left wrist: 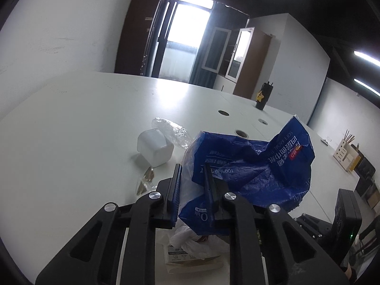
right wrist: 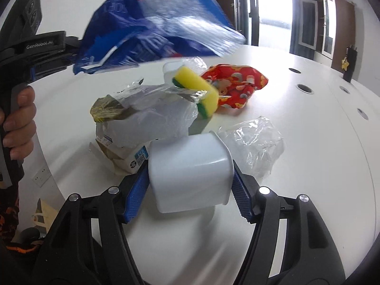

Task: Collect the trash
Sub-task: 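Grasp the blue plastic bag with the left gripper while the right gripper grasps the white cup, then carry the blue bag and white cup down over the blue wastebasket with both grippers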

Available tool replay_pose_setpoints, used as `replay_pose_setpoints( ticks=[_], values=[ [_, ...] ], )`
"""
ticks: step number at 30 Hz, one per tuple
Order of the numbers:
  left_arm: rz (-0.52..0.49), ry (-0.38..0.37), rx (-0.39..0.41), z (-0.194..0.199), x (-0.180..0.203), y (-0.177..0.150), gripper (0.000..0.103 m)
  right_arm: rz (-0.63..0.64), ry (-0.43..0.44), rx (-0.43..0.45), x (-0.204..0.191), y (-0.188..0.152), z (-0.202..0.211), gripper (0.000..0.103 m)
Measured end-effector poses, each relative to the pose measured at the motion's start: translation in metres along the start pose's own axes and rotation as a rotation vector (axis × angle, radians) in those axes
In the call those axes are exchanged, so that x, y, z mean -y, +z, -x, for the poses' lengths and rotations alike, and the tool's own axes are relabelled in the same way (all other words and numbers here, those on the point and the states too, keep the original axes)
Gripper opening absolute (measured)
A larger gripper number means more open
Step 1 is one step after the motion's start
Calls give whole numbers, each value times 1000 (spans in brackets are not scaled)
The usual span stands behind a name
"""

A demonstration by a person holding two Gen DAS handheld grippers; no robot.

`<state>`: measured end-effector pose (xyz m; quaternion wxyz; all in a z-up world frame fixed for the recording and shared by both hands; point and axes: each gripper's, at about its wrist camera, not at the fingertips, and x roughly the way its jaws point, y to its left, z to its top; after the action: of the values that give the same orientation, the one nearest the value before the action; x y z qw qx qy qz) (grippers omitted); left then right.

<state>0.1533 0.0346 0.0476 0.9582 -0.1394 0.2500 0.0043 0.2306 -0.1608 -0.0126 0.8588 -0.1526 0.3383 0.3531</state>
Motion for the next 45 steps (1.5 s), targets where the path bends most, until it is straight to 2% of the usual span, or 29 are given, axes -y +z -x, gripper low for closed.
replay_pose_setpoints(
  ticks=[4, 7, 11, 16, 20, 23, 27, 30, 37, 45],
  values=[
    [59, -18, 41, 34, -8, -10, 17, -27, 2, 40, 1, -7, 21, 61],
    [68, -10, 81, 59, -9, -19, 17, -41, 16, 66, -2, -10, 34, 61],
    [79, -17, 70, 71, -11, -27, 17, -46, 20, 86, -2, -13, 43, 61],
    [64, 34, 87, 88, -12, -39, 16, -43, 17, 98, -10, -20, 56, 61],
    [77, 44, 82, 95, -16, -46, 16, -49, -8, 113, -12, -28, 69, 61],
    [85, 27, 67, 103, -19, -50, 15, -67, -16, 124, -17, -40, 85, 61],
    [37, 49, 66, 124, -18, -65, 15, -84, -36, 124, -26, -60, 102, 61],
    [-1, 65, 51, 136, -20, -82, 14, -104, -45, 111, -32, -75, 107, 61],
    [-20, 94, -3, 167, -38, -135, 10, -85, -25, 89, -55, -105, 115, 61],
    [17, 96, -134, 138, -57, -182, 7, -69, 16, 1, -81, -140, 90, 61]
  ],
)
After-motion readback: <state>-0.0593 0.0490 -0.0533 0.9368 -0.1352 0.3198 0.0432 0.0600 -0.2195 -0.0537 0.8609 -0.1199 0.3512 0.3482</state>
